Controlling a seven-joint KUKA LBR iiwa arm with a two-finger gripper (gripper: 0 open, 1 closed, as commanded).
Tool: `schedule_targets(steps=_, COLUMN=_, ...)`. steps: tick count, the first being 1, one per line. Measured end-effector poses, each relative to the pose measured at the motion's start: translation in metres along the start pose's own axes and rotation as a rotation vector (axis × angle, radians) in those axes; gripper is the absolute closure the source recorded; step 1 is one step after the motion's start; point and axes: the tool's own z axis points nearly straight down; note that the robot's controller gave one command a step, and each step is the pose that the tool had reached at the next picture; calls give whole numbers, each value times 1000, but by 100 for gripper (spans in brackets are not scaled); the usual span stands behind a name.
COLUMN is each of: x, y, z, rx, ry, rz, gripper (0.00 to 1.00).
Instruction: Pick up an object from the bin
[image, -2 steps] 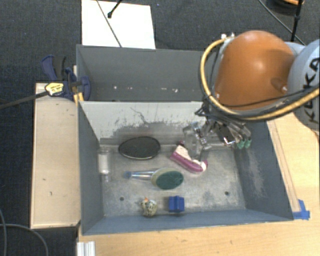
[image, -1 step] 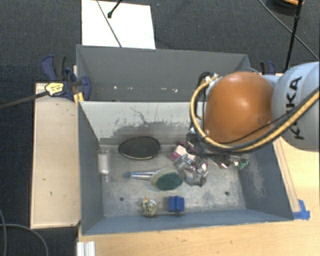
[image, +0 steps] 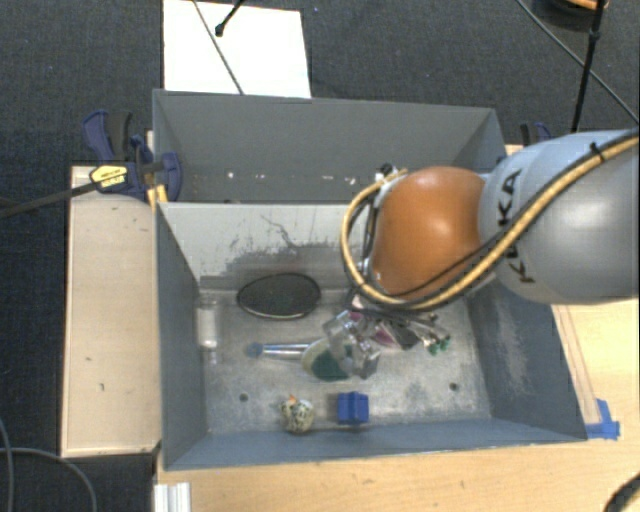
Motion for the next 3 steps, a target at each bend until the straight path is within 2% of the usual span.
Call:
schedule_targets(steps=1, x=-1, y=-1, z=-2, rx=1, ry=-3, rz=1, gripper=0)
schedule_targets(steps=2, x=-29, y=-25, z=84, rx=0, ry=2, rz=-67, gripper=0)
schedule_targets(steps=3, x=-30, y=-25, z=79, rx=1, ry=-3, rz=-65, gripper=100)
